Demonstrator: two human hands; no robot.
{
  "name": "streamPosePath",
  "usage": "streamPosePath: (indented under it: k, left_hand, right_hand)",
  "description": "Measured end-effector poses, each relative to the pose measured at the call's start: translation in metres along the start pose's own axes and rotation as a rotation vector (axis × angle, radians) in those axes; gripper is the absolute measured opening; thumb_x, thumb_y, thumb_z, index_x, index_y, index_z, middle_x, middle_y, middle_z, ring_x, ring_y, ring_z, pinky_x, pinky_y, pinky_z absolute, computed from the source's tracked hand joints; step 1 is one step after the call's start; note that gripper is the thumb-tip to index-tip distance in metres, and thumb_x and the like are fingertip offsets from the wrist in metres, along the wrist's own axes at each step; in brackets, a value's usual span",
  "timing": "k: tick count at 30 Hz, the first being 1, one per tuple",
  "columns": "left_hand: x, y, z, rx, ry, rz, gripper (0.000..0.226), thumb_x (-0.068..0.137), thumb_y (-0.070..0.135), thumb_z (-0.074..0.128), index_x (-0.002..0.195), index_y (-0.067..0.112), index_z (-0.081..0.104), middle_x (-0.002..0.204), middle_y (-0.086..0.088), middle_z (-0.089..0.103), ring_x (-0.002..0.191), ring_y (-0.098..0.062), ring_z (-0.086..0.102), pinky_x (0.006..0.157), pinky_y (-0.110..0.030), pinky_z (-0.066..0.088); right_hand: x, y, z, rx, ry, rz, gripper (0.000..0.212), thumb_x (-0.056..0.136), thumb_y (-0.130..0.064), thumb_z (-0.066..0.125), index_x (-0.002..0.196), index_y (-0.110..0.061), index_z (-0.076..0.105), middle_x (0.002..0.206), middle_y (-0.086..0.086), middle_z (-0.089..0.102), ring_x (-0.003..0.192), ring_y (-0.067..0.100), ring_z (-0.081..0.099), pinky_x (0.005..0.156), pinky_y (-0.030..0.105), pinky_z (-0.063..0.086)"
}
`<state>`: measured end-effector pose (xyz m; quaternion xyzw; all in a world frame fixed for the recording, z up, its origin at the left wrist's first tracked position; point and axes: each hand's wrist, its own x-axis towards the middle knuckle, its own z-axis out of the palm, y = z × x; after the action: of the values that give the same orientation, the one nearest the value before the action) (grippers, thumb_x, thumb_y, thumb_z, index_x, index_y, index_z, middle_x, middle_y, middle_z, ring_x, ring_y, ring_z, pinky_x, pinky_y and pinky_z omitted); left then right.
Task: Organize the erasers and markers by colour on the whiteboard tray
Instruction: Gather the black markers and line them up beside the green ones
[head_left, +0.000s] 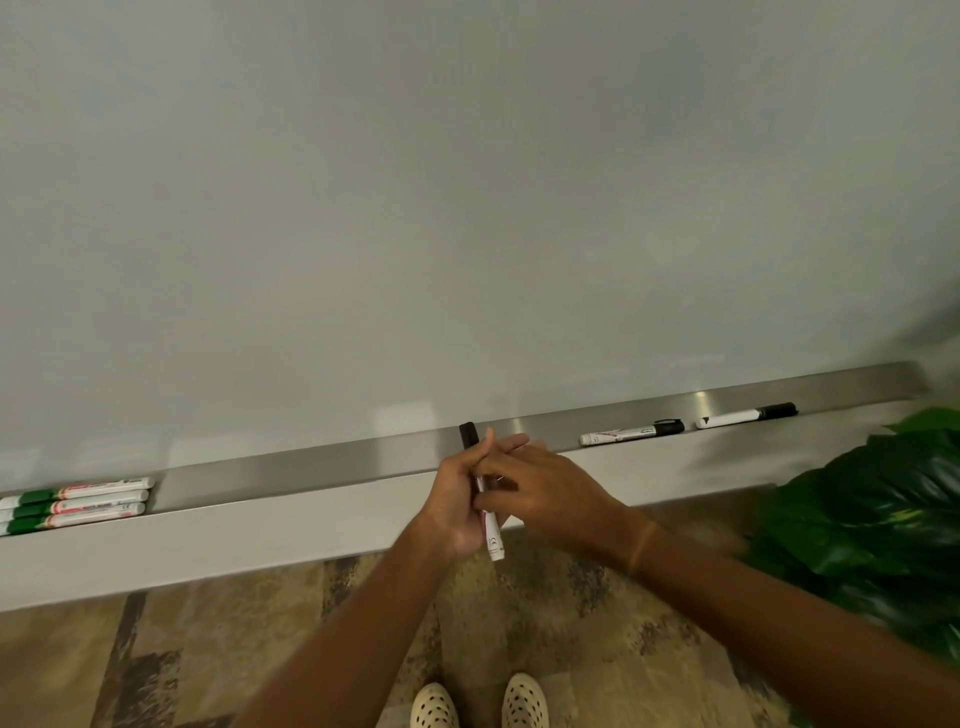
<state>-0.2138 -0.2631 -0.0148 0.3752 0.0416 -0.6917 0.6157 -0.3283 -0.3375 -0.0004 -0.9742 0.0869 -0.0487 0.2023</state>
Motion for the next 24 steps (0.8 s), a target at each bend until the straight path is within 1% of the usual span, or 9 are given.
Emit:
streamPosePath:
  k: [2,4,6,9,11,14,17,21,24]
  left_hand:
    - [0.005,-0.002,0.0,-0.043,-0.009,0.009,0.055,0.096,0.034,0.049,0.135,-0.004,0.05,0.134,-0.019,0.059,0.124,-0.03,0.057,0.101,-0.035,0.048]
    - [0.009,-0.003,0.002,-0.07,-0.018,0.008,0.053,0.095,0.031,0.049,0.134,-0.005,0.051,0.134,-0.02,0.059,0.124,-0.03,0.057,0.102,-0.034,0.047]
    - [0.013,-0.004,0.001,-0.058,-0.014,0.003,0.048,0.095,0.029,0.049,0.129,-0.005,0.055,0.129,-0.02,0.062,0.119,-0.029,0.061,0.098,-0.032,0.051]
    - [0.017,-0.005,0.003,-0.06,0.018,0.015,0.039,0.094,0.026,0.051,0.116,-0.005,0.061,0.113,-0.021,0.069,0.104,-0.03,0.069,0.095,-0.037,0.053]
    - [0.019,-0.006,0.002,-0.061,0.02,0.02,0.042,0.095,0.025,0.049,0.122,-0.007,0.057,0.123,-0.024,0.065,0.114,-0.034,0.064,0.105,-0.041,0.045]
    - [0.021,-0.006,0.0,-0.047,0.02,0.01,0.052,0.09,0.025,0.051,0.13,-0.007,0.051,0.13,-0.025,0.06,0.122,-0.036,0.058,0.11,-0.043,0.039]
    - [0.022,-0.006,-0.002,-0.044,0.027,0.012,0.055,0.087,0.025,0.053,0.131,-0.008,0.05,0.13,-0.025,0.06,0.122,-0.036,0.058,0.11,-0.043,0.038]
    - [0.023,-0.006,-0.002,-0.042,0.03,0.022,0.056,0.086,0.025,0.054,0.131,-0.008,0.05,0.13,-0.025,0.06,0.121,-0.036,0.058,0.11,-0.043,0.039]
    - [0.023,-0.006,-0.002,-0.038,0.037,0.024,0.055,0.086,0.025,0.054,0.131,-0.007,0.05,0.13,-0.025,0.06,0.121,-0.036,0.059,0.109,-0.043,0.039]
  right_hand:
    - [-0.003,-0.004,-0.002,-0.028,0.073,-0.057,0.022,0.09,-0.023,0.053,0.099,-0.014,0.071,0.111,0.005,0.069,0.101,0.017,0.063,0.094,0.028,0.048]
    - [-0.008,-0.008,-0.007,-0.041,0.206,-0.136,0.025,0.086,-0.014,0.051,0.09,-0.01,0.075,0.104,0.009,0.072,0.096,0.02,0.067,0.091,0.023,0.043]
    - [-0.015,-0.003,-0.011,-0.007,0.251,-0.123,0.031,0.086,-0.015,0.045,0.097,-0.01,0.074,0.106,0.008,0.072,0.098,0.02,0.066,0.089,0.023,0.048]
    - [-0.025,0.022,-0.018,0.005,0.3,0.117,0.035,0.083,-0.003,0.055,0.114,-0.014,0.067,0.113,0.005,0.069,0.104,0.017,0.062,0.096,0.032,0.047]
    - [-0.029,0.049,-0.026,-0.055,0.327,0.322,0.037,0.081,0.002,0.06,0.114,-0.013,0.066,0.111,0.006,0.068,0.101,0.02,0.06,0.094,0.034,0.048]
    - [-0.036,0.091,-0.032,-0.214,0.134,0.566,0.032,0.079,-0.007,0.063,0.11,-0.015,0.065,0.112,0.007,0.065,0.104,0.023,0.055,0.091,0.036,0.046]
    - [-0.044,0.112,-0.032,-0.278,-0.094,0.66,0.033,0.084,-0.021,0.061,0.117,-0.02,0.061,0.116,0.004,0.06,0.112,0.023,0.049,0.097,0.041,0.041]
    - [-0.046,0.122,-0.031,-0.287,-0.136,0.63,0.036,0.087,-0.016,0.059,0.122,-0.024,0.058,0.117,0.004,0.057,0.114,0.023,0.047,0.097,0.04,0.038]
    - [-0.045,0.124,-0.033,-0.26,-0.116,0.608,0.035,0.086,-0.012,0.061,0.118,-0.024,0.061,0.115,0.004,0.056,0.112,0.022,0.048,0.094,0.037,0.038]
